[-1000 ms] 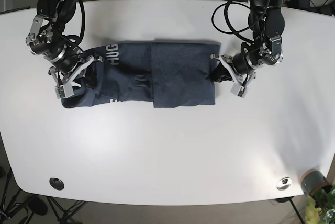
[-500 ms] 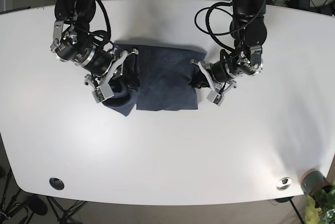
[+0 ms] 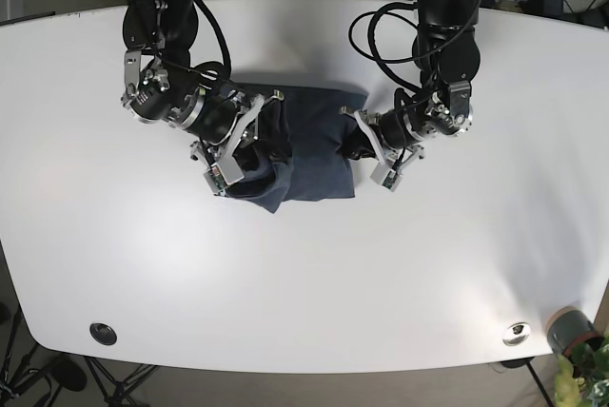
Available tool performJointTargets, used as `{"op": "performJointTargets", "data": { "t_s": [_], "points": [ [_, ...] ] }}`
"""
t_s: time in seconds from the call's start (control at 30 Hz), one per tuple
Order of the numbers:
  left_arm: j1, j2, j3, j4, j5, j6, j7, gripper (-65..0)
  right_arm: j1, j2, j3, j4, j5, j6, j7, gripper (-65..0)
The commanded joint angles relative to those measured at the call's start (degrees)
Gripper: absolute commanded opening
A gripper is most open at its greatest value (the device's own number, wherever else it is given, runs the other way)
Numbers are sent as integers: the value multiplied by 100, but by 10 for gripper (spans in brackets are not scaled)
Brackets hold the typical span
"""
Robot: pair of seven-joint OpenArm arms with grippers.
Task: Fold the T-shirt properly
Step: 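Fold the strip in half, right gripper carrying its end over the left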
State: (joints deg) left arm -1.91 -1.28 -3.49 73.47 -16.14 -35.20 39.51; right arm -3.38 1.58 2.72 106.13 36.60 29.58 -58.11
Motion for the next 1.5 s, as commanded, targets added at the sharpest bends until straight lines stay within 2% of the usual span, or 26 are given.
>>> {"op": "performJointTargets", "data": {
  "t_s": [0.0,0.1,0.27,0.5,0.67,0.8,0.87,0.93,1.03,1.1,1.37,1.47],
  "points": [
    [64,-8,28,-46,370,34,476,-650,96,4,-136,-68,142,26,408,-650],
    [64,-8,28,-46,379,34,476,-650,96,4,-373,-243,142,0,672,-650],
    [64,-8,28,-46,370,26,476,-650,237,4,-619,-577,142,-18,743,-650],
    [64,-17,28,-46,361,26,476,-650,421,-57,-646,-955,142,-35,954,-650],
    [64,-35,28,-46,361,26,476,-650,535,-75,-628,-1158,133,-35,1068,-465],
    [64,-35,28,-46,361,26,476,-650,623,-75,-655,-1272,133,-44,1085,-349],
    [64,-26,28,-46,361,26,476,-650,685,-75,-742,-1342,133,-44,1068,-312],
    [64,-26,28,-46,361,26,476,-650,720,-57,-971,-1377,133,-176,1077,-271],
    [55,-35,28,-46,353,26,476,-650,746,-57,-1015,-1272,133,-484,1068,-246],
    [55,-35,28,-20,353,26,476,-650,703,-49,-1015,-1061,142,-589,1068,-247],
    [37,-35,-7,68,309,17,476,-650,325,189,-989,20,151,-624,1059,-249],
    [64,-52,-122,314,19,17,476,-650,210,294,-804,73,160,-633,1059,-249]
  ]
}}
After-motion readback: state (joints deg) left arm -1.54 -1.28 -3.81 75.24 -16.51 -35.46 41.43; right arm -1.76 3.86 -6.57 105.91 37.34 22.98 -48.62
